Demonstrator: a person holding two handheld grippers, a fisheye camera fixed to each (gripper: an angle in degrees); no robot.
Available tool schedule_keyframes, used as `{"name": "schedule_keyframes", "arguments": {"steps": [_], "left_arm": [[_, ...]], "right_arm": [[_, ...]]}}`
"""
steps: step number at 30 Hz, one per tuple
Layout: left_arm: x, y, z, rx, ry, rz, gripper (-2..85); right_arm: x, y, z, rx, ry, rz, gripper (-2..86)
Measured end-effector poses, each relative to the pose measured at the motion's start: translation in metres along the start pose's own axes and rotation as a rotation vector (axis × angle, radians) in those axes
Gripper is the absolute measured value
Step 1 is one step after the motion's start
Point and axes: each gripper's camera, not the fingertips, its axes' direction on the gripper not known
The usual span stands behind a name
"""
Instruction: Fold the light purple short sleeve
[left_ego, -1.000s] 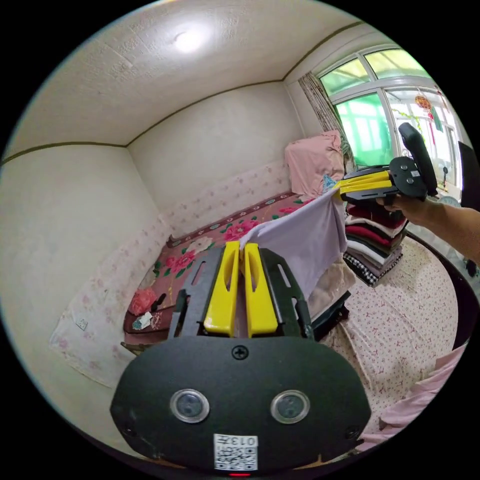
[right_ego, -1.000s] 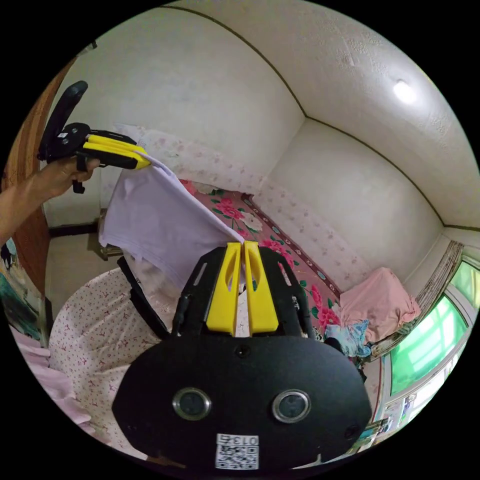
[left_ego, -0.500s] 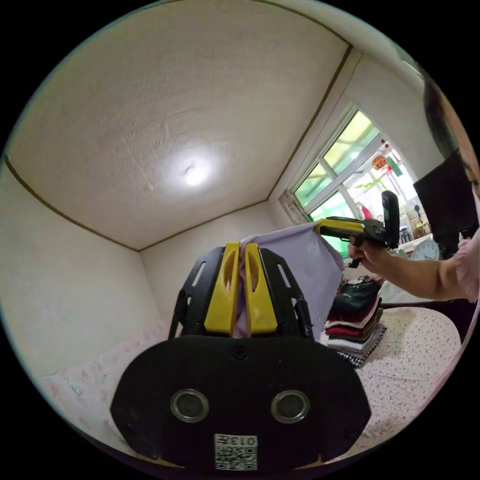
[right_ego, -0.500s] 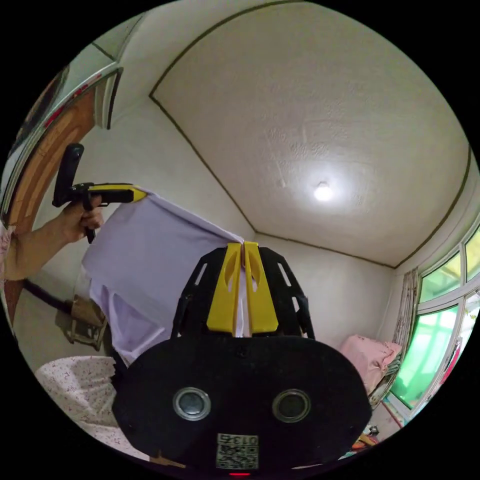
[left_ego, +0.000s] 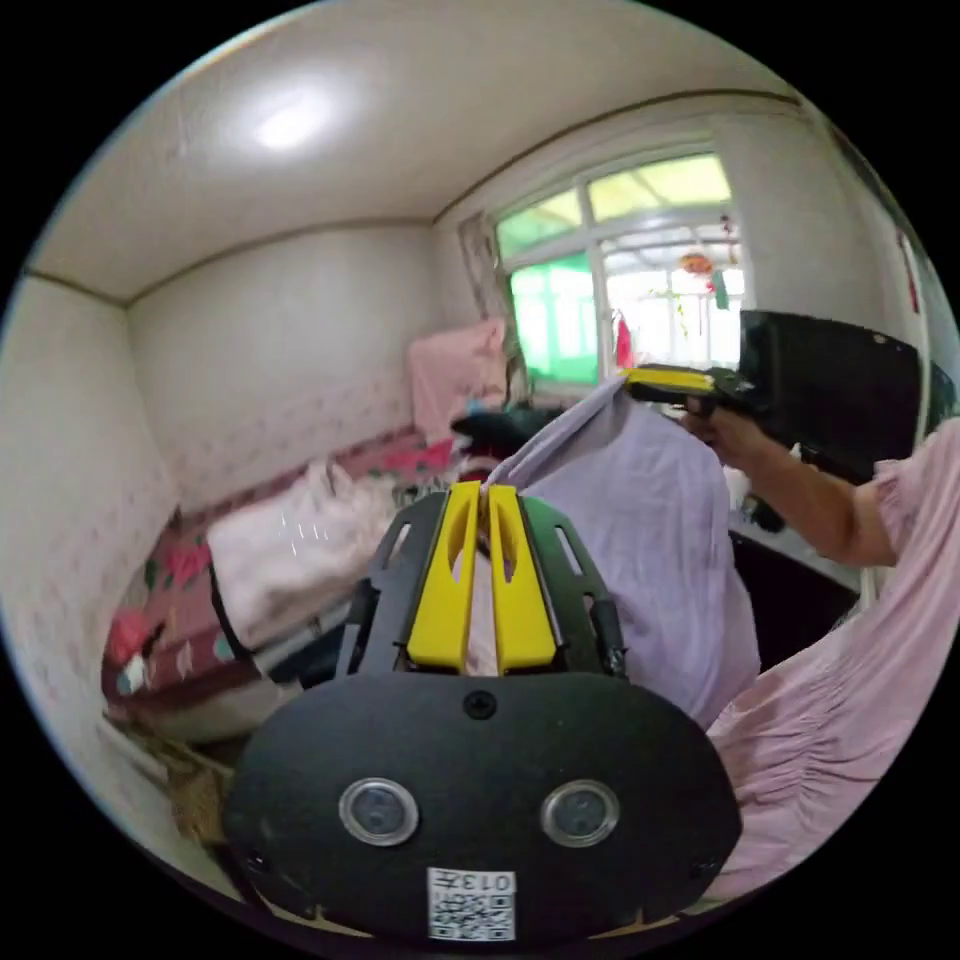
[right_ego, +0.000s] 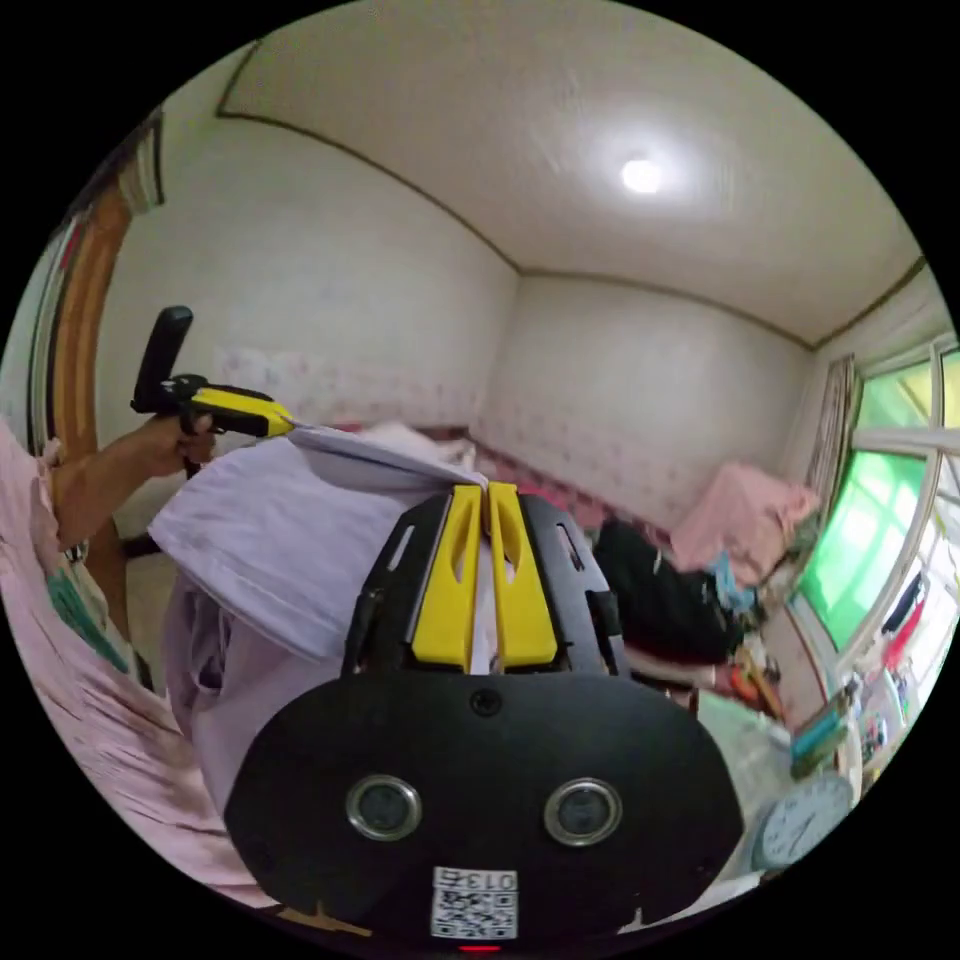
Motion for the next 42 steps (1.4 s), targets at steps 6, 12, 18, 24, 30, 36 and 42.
{"name": "schedule_keyframes", "arguments": {"steps": [6,12,18,24,30,36,42], "left_arm": [[0.025,0.144,0.111,-0.324,0.023,-0.266,1.2],[0.104,0.266,0.155,-0.685,0.093,-0.24,5.2],[0.128,0.326,0.169,-0.778,0.141,-0.418,8.8],[0.137,0.336,0.193,-0.83,0.177,-0.42,9.9],[0.147,0.333,0.229,-0.914,0.175,-0.301,2.0],[0.1,0.291,0.207,-0.767,0.137,-0.357,0.4],[-0.019,0.243,0.114,-0.372,-0.121,-0.647,1.7]], "right_arm": [[0.025,0.198,0.024,-0.53,0.021,0.371,3.4],[0.014,0.35,-0.055,-0.79,0.054,0.565,6.2],[-0.029,0.424,-0.118,-0.9,-0.043,0.691,9.3],[-0.092,0.448,-0.146,-1.034,-0.123,0.606,13.2],[-0.109,0.46,-0.139,-1.091,-0.104,0.586,3.7],[-0.093,0.442,-0.134,-1.029,-0.206,0.578,0.6],[-0.063,0.364,-0.167,-0.547,-0.342,0.585,1.6]]}}
